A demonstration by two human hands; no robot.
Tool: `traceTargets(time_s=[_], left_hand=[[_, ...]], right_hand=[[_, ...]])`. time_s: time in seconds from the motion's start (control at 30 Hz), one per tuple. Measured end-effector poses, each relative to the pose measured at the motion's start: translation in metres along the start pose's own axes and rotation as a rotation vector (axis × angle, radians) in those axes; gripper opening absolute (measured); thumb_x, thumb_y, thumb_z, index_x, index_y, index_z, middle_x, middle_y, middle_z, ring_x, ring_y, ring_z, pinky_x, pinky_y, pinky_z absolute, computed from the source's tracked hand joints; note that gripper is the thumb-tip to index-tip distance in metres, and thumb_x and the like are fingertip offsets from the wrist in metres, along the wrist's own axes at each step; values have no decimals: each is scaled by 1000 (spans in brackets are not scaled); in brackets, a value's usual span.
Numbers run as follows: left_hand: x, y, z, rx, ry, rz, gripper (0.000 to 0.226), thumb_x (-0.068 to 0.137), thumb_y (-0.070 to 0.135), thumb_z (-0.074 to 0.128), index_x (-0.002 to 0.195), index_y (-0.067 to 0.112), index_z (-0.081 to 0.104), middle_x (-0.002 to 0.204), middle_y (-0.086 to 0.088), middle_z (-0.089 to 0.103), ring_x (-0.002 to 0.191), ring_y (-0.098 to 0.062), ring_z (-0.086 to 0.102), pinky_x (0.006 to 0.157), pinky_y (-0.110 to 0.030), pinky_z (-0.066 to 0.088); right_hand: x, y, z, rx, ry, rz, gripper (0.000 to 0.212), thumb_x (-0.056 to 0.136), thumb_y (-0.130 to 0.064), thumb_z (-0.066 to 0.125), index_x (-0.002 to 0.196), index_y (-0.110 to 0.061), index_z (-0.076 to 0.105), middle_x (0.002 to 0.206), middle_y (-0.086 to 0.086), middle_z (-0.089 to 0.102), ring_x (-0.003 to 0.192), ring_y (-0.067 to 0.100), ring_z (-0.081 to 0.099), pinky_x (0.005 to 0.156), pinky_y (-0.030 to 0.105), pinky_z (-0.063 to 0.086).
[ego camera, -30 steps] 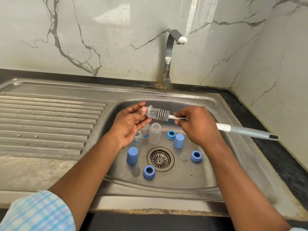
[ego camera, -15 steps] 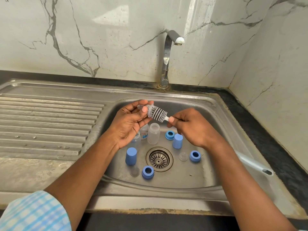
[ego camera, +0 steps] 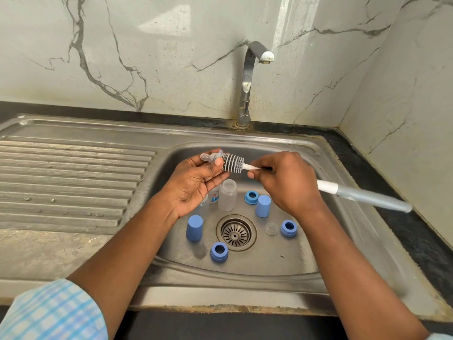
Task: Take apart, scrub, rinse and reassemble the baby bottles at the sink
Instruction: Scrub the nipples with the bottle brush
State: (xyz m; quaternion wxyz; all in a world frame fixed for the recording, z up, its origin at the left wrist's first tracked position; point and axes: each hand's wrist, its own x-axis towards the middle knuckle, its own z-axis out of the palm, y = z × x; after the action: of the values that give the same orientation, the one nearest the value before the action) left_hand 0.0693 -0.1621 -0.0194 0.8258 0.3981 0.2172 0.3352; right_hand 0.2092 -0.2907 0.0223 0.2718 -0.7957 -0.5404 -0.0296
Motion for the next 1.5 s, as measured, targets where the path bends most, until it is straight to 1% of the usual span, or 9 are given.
traceTargets(time_s=[0.2, 0.33, 0.63, 0.8, 0.93, 1.07, 1.23, 1.37, 1.5], left_hand=[[0, 3, -2, -44, 45, -41, 34, 73, 16, 67, 105, 7, 68, 96, -11, 75, 91, -18, 74, 81, -30, 60], [1, 6, -4, -109, 19, -11, 40, 73, 25, 66, 110, 8, 66, 105, -13, 74, 102, -22, 71, 88, -32, 58], [-2, 6, 1, -129, 9, 10, 32, 76, 24, 66, 104, 9, 68, 101, -12, 75, 97, -21, 73, 84, -31, 60], [-3, 9, -2, -87, -59, 49, 23, 78, 19, 64, 99, 12, 72, 105, -8, 75, 101, -20, 72, 93, -34, 56], [-3, 9, -6, -82, -260, 73, 31, 66, 21, 84, 96, 16, 79, 119, -8, 71, 116, -22, 66, 99, -37, 52], [-1, 11, -11, -135, -418, 70, 37, 72, 16, 84, 108, 15, 76, 131, -6, 65, 125, -26, 59, 107, -40, 46], [-2, 8, -1, -95, -176, 74, 24, 83, 12, 55, 95, 12, 76, 107, -7, 75, 108, -22, 68, 102, -38, 49], [1, 3, 1, -7, -26, 20, 30, 80, 25, 62, 106, 11, 67, 108, -8, 74, 102, -20, 69, 101, -33, 50], [5, -3, 3, 43, 161, -58, 27, 87, 34, 66, 100, 10, 68, 97, -10, 74, 86, -17, 73, 92, -33, 55]], right_hand=[[-4, -10, 13, -89, 227, -132, 6, 83, -24, 76, 81, -21, 70, 76, -1, 68, 69, 25, 61, 58, 28, 33], [-2, -9, 19, -87, 198, -236, 19, 79, -17, 79, 91, -21, 65, 91, -6, 64, 75, 20, 61, 62, 27, 36], [-1, -6, 21, -72, 347, -249, 8, 83, -25, 77, 85, -18, 74, 63, -3, 66, 55, 21, 60, 54, 27, 38], [0, -10, 15, -19, 120, -202, 16, 94, -31, 65, 88, -18, 72, 63, -1, 62, 59, 21, 55, 56, 32, 42], [0, -5, 3, 216, -149, -86, 35, 98, -31, 59, 64, -24, 56, 54, -5, 48, 49, 11, 39, 53, 32, 37], [-5, -13, 5, 337, -267, -35, 30, 102, -32, 51, 83, -18, 70, 59, -12, 51, 49, -4, 48, 54, 18, 34], [-2, -6, 13, 173, -141, -72, 40, 99, -36, 56, 60, -27, 53, 47, -8, 43, 46, 11, 39, 51, 33, 36], [0, -9, 12, -20, -35, -81, 19, 96, -37, 61, 100, -27, 76, 66, -8, 62, 61, 15, 55, 59, 31, 45], [1, -9, 13, -129, 116, -160, 14, 88, -26, 71, 101, -24, 77, 84, 1, 69, 82, 24, 63, 61, 31, 42]])
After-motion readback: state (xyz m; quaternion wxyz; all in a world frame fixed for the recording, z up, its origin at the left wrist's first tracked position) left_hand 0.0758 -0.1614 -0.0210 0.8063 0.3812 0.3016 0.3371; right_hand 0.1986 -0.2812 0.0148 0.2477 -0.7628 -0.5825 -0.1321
